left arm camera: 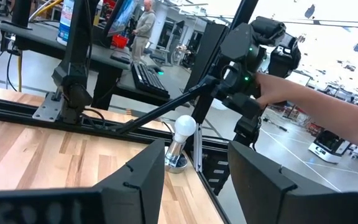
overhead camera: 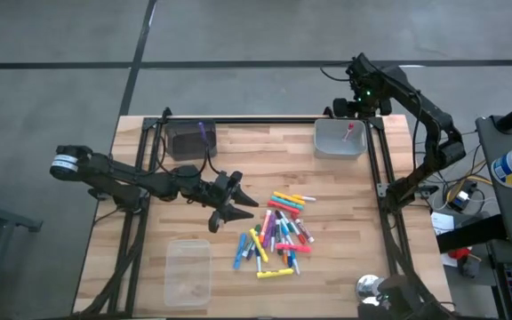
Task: Pick & Place Markers
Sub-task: Put the red marker pen into the gray bin
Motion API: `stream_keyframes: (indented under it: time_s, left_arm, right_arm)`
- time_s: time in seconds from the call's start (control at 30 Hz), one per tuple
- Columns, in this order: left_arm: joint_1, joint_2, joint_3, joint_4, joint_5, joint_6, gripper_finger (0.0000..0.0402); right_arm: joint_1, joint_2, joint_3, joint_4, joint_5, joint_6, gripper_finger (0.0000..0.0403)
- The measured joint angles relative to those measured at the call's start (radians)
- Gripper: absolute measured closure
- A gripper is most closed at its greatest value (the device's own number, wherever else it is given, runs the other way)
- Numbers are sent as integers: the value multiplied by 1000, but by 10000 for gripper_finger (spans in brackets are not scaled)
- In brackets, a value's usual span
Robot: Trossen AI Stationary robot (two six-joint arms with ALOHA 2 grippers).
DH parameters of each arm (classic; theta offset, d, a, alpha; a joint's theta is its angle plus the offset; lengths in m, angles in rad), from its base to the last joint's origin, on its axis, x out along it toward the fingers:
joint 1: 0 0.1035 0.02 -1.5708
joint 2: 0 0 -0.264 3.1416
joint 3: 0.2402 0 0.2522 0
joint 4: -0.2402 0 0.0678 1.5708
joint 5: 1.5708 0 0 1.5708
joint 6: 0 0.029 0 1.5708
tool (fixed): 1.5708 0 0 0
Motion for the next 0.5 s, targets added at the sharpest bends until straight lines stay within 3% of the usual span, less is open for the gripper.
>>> stream_keyframes:
  time_s: [0.5]
  left_arm:
    - [0,0,0,0,0,0,232]
  right_arm:
    - [163,-1,5,-11,-2,-15,275]
